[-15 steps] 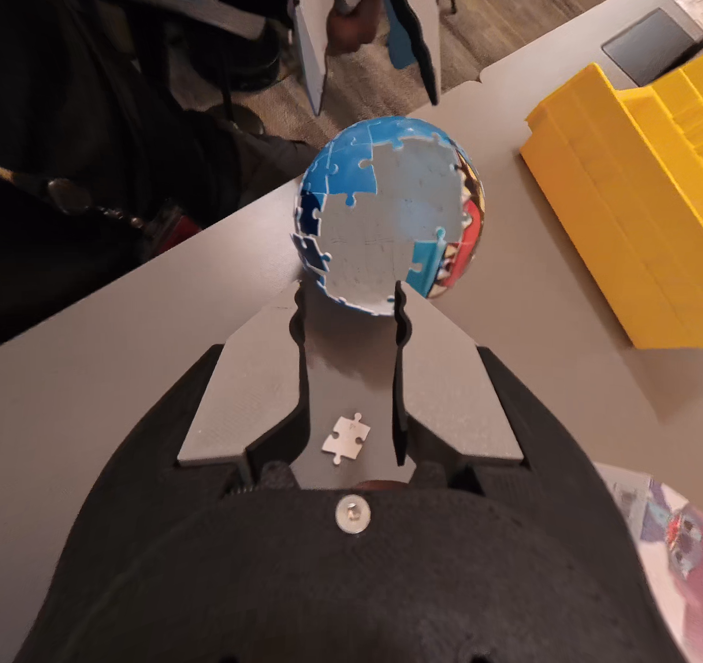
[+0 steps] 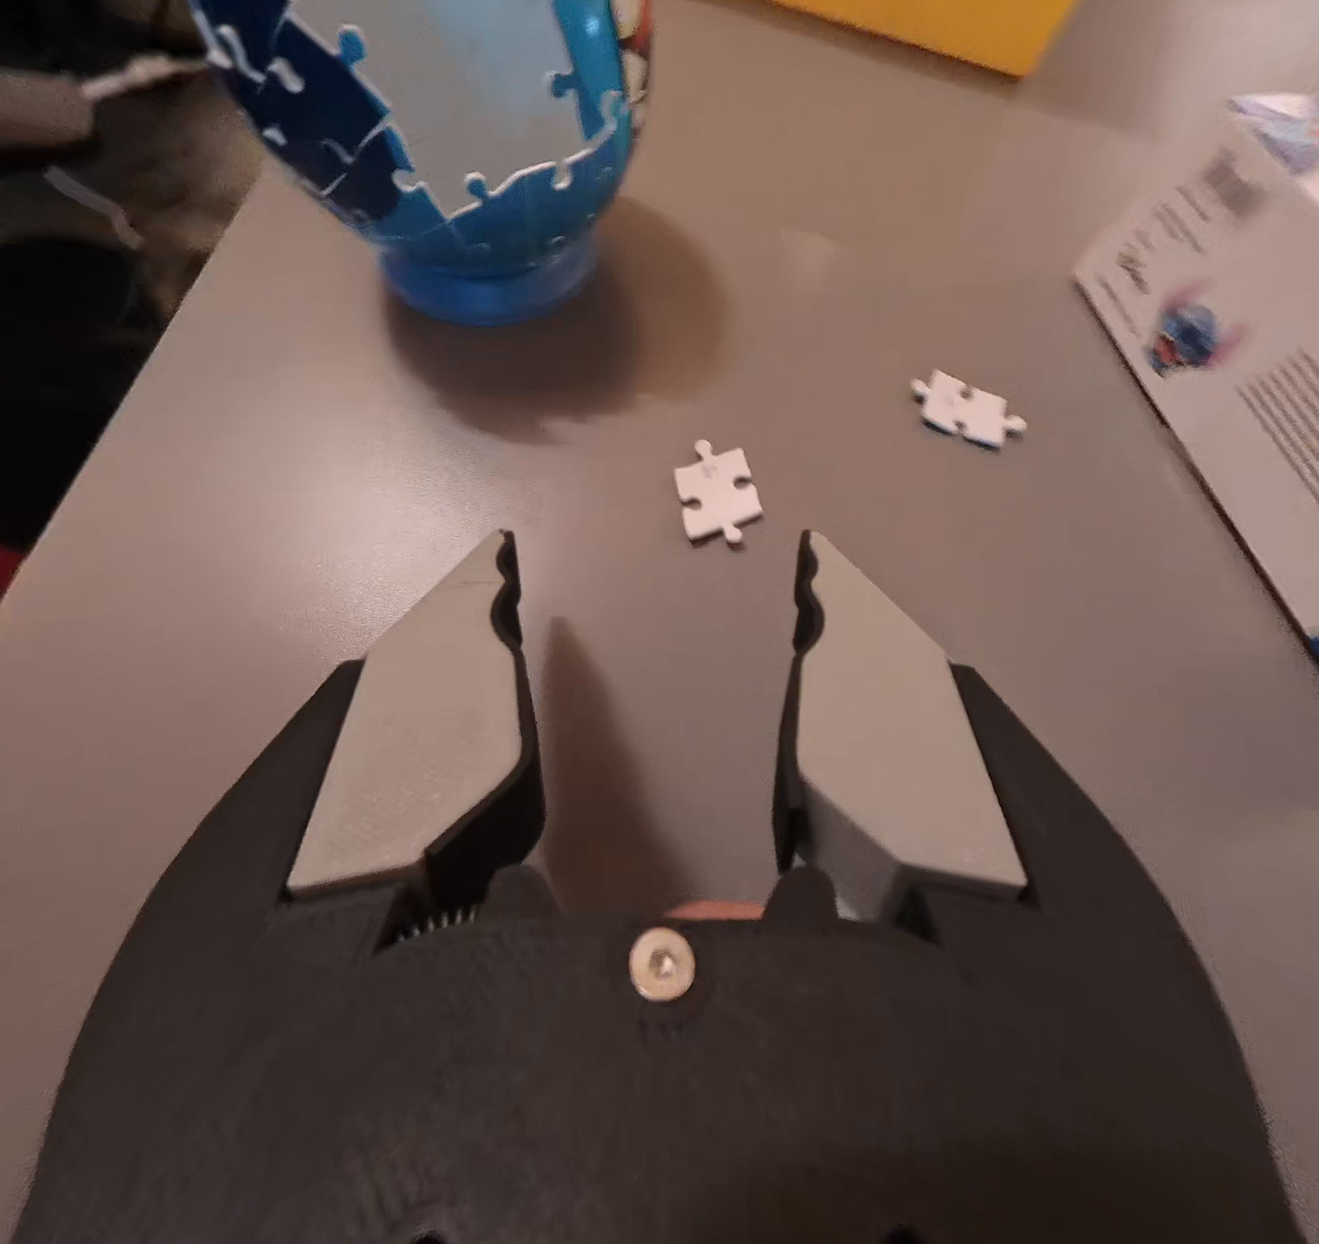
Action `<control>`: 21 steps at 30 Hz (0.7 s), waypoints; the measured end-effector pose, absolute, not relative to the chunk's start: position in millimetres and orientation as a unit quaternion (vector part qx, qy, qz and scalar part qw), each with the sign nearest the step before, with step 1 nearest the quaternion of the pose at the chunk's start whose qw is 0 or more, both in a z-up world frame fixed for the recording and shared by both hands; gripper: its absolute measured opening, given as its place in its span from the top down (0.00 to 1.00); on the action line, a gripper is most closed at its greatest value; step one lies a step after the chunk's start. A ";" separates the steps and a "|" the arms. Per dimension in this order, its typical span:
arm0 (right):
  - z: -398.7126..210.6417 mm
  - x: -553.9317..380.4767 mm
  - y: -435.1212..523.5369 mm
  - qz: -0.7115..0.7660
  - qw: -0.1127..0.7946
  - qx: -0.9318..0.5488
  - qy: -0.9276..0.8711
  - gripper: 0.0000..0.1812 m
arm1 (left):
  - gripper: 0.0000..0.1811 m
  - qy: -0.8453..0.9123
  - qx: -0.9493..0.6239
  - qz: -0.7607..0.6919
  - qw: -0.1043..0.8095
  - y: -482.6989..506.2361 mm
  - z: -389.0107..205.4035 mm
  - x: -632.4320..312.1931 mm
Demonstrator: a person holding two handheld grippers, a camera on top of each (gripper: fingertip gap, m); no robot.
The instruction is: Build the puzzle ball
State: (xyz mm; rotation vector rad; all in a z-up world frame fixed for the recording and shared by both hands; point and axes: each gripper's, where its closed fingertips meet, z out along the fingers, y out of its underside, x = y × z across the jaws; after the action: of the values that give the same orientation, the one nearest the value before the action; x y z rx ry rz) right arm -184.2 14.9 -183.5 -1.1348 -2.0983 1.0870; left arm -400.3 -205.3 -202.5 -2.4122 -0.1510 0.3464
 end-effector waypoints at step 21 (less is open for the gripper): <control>-197.9 -169.5 101.2 0.311 0.316 -0.635 -0.632 0.56 | 0.76 -0.071 -0.910 0.056 0.405 -96.8 -209.3 -448.3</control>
State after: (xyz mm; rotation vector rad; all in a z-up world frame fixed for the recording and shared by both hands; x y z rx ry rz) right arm -169.5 101.2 -197.9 -1.6729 -1.6641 0.8189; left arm -448.3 -96.8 -209.3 -2.2970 -0.1793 0.1407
